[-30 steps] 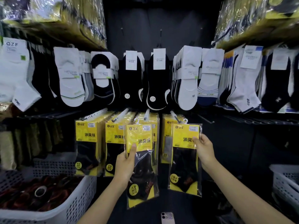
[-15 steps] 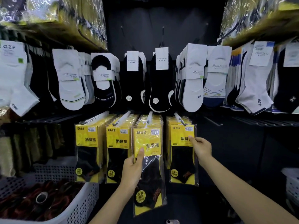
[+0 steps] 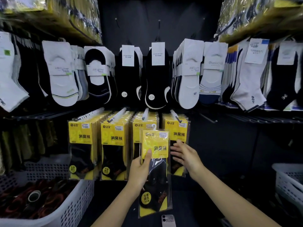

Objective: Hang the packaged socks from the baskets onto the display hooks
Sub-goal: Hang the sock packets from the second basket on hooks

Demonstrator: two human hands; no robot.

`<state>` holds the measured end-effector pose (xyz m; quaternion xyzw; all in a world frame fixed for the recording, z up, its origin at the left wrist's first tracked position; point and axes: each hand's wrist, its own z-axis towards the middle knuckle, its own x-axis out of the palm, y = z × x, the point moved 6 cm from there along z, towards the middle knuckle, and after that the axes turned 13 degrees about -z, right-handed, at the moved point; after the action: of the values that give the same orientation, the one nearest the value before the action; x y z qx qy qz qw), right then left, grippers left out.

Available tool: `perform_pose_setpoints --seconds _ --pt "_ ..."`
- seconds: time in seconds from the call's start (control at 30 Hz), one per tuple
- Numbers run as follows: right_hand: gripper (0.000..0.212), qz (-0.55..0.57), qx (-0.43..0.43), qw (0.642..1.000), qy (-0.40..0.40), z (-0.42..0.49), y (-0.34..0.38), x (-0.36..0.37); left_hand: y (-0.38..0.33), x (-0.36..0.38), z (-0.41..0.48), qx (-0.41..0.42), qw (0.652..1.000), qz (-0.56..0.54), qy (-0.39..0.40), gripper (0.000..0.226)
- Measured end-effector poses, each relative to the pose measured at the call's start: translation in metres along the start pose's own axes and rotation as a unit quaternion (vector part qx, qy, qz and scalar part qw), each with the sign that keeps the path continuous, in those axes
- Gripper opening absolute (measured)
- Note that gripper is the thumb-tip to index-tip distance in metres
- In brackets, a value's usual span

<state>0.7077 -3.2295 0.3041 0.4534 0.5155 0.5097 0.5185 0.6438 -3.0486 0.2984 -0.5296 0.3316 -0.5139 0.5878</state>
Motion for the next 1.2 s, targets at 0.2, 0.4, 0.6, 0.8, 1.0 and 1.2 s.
perform_pose_setpoints --seconds 0.2,0.4,0.6,0.8,1.0,1.2 --pt "0.019 0.013 -0.039 0.999 0.035 -0.029 0.012 0.006 0.000 0.027 -0.010 0.013 0.998 -0.013 0.053 0.029" --pt "0.011 0.041 -0.029 0.996 -0.078 -0.035 0.003 -0.032 -0.003 0.041 -0.015 -0.006 0.995 -0.037 0.093 0.031" --pt "0.008 0.043 -0.045 0.983 -0.172 -0.024 0.010 -0.058 -0.002 0.062 -0.012 -0.034 0.988 -0.014 0.148 0.045" --pt "0.005 0.007 -0.095 0.981 -0.169 0.000 0.025 -0.052 -0.002 0.066 0.004 -0.036 0.992 -0.023 0.122 0.045" --pt "0.008 -0.029 -0.070 0.981 -0.177 0.033 0.016 -0.044 0.009 0.064 0.026 -0.037 0.993 -0.012 0.110 0.047" --pt "0.021 -0.027 -0.010 0.972 -0.235 0.060 0.004 -0.043 0.015 0.070 0.048 -0.045 0.993 -0.001 0.108 0.053"
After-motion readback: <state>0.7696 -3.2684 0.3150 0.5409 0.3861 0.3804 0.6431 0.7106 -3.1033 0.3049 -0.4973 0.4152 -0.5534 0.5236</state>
